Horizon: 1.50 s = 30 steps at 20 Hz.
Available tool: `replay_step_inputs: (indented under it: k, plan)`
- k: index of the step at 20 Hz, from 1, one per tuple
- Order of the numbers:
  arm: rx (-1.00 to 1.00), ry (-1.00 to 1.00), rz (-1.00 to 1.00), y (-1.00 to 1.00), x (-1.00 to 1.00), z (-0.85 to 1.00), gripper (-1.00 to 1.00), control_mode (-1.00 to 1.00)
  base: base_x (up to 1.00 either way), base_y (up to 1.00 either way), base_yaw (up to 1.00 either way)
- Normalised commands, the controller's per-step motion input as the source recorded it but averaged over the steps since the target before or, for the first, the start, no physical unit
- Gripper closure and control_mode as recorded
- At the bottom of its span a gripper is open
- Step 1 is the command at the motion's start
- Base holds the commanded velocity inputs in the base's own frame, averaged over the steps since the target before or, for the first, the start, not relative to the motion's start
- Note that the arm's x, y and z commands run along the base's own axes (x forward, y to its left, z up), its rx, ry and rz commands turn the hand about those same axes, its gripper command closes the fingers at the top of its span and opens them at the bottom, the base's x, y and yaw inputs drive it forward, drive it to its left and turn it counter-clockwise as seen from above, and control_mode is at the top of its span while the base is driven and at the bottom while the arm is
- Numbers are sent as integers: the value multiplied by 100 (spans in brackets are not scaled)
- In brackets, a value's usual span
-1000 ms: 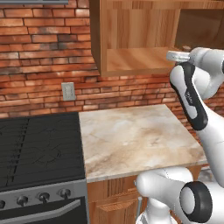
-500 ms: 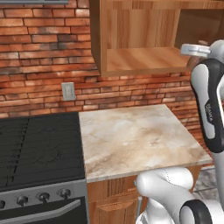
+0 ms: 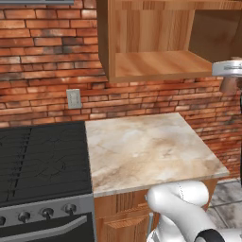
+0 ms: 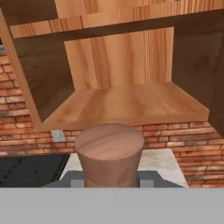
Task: Retrieve the shaker from the cabinet and place it next the steak on a plate on the dining table.
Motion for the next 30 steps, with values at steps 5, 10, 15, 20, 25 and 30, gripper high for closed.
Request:
replay_step_inputs:
  k: [5,10,15,20,25,30]
  plan:
    - [-19,-18,0,30,-96,-79,100,-100,0,0,0]
    - [-12,-10,-1,39,-87,-53,100,-100,0,0,0]
    - [-1,-10,-1,30,-94,-11,100,-100,0,0,0]
    - [0,-7,0,8,-40,5,100,100,-60,24,0]
    - [0,0,0,0,0,0,100,100,-100,44,2]
    - [0,0,0,0,0,0,100,100,-86,95,31]
